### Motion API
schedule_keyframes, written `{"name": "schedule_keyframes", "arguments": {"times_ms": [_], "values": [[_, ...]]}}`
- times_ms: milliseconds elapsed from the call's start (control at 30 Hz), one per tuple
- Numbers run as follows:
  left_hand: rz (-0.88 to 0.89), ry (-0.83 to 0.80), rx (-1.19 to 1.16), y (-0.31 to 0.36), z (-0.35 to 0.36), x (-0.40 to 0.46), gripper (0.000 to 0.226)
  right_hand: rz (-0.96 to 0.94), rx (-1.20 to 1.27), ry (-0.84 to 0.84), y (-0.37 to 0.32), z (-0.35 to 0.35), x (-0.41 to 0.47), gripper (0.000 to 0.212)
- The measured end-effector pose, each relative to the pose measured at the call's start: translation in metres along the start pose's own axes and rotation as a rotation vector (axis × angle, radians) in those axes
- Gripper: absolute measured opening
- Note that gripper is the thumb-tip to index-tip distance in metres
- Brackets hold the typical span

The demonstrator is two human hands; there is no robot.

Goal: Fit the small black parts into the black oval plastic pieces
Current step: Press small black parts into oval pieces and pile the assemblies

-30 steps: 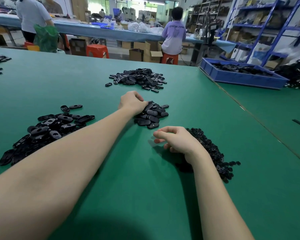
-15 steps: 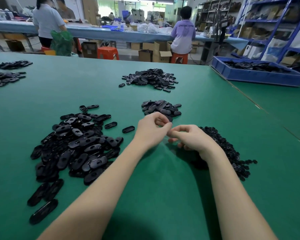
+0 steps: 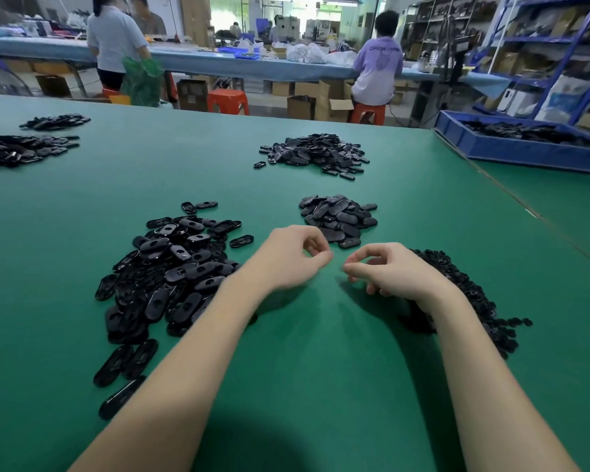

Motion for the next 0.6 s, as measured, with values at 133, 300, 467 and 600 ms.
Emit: {"name": "schedule_keyframes", "arguments": {"times_ms": [133, 300, 467, 600], "values": [[-0.118, -0.145, 0.261, -0.012, -0.048, -0.005, 0.011, -0.085, 0.023, 0.004, -0.01, 0.004, -0.001, 0.009], [-0.292, -0.163, 0.311, -0.035, -0.085, -0.016, 0.018, -0.12, -0.018, -0.063, -0.019, 0.015, 0.0, 0.01], [-0.346, -0.155, 0.311, -0.039, -0.092, -0.017, 0.016, -0.144, -0.126, -0.095, -0.023, 0.023, 0.004, 0.009], [-0.371, -0.165, 0.321, -0.039, -0.091, -0.016, 0.016, -0.157, -0.137, -0.102, -0.026, 0.026, 0.005, 0.009]]}}
Point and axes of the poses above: each hand's wrist, its own x-axis towards the middle knuckle, its own z-axis out of the palm, y = z × x, the point moved 2 cm from there along x, towards the middle knuckle, and after that the axes turned 12 degrees about -x, right-handed, at the moved point
